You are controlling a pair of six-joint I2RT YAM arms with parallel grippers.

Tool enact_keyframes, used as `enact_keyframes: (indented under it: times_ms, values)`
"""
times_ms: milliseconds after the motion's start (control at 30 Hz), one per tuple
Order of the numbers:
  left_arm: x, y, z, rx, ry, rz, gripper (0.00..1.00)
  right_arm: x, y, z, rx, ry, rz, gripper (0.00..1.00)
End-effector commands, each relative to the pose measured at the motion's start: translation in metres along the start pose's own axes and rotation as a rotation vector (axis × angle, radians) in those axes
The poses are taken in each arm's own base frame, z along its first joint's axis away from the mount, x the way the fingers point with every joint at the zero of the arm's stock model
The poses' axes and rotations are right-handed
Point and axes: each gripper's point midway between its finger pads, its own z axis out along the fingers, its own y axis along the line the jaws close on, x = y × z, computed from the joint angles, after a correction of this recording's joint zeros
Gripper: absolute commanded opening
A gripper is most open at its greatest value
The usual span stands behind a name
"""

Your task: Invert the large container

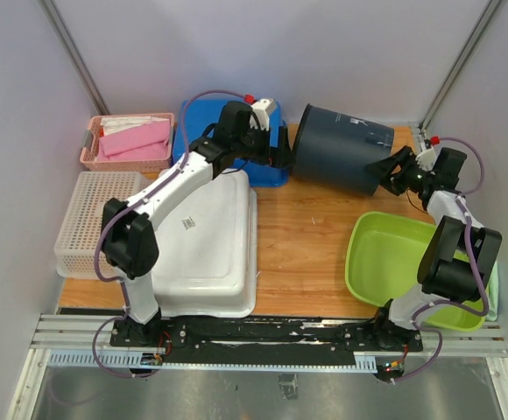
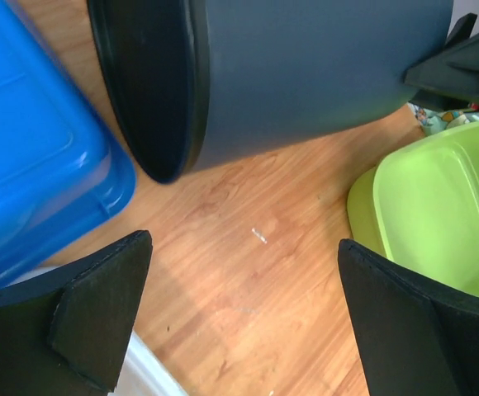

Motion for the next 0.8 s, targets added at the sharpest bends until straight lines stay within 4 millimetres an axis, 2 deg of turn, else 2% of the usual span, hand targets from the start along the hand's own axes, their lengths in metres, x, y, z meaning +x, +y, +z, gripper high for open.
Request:
enact_keyframes:
  times_ms: [0,267,300,367,633,767]
  values:
    - [-0.020,-0.011,0.013,0.121,-0.002,0.023,0.99,-0.002,-0.004,-0.016,0.079,-0.038,-0.044,0.68]
    - [-0.031,0.001,0.040,0.198,-0.030,-0.038,0.99,-0.007,0.007,-0.029,0.087,-0.060,-0.063,0.71]
    - [-0.026,0.003,0.050,0.228,-0.008,-0.048,0.97,-0.009,0.011,-0.034,0.091,-0.067,-0.071,0.71]
    - [-0.026,0.001,0.056,0.256,-0.006,-0.047,0.96,-0.009,0.013,-0.038,0.099,-0.071,-0.078,0.71]
    - [-0.025,-0.019,0.060,0.387,0.000,-0.068,0.83,-0.010,0.025,-0.069,0.193,-0.112,-0.121,0.73]
    - [-0.019,-0.038,0.052,0.426,0.015,-0.074,0.80,-0.013,0.037,-0.089,0.273,-0.145,-0.156,0.73]
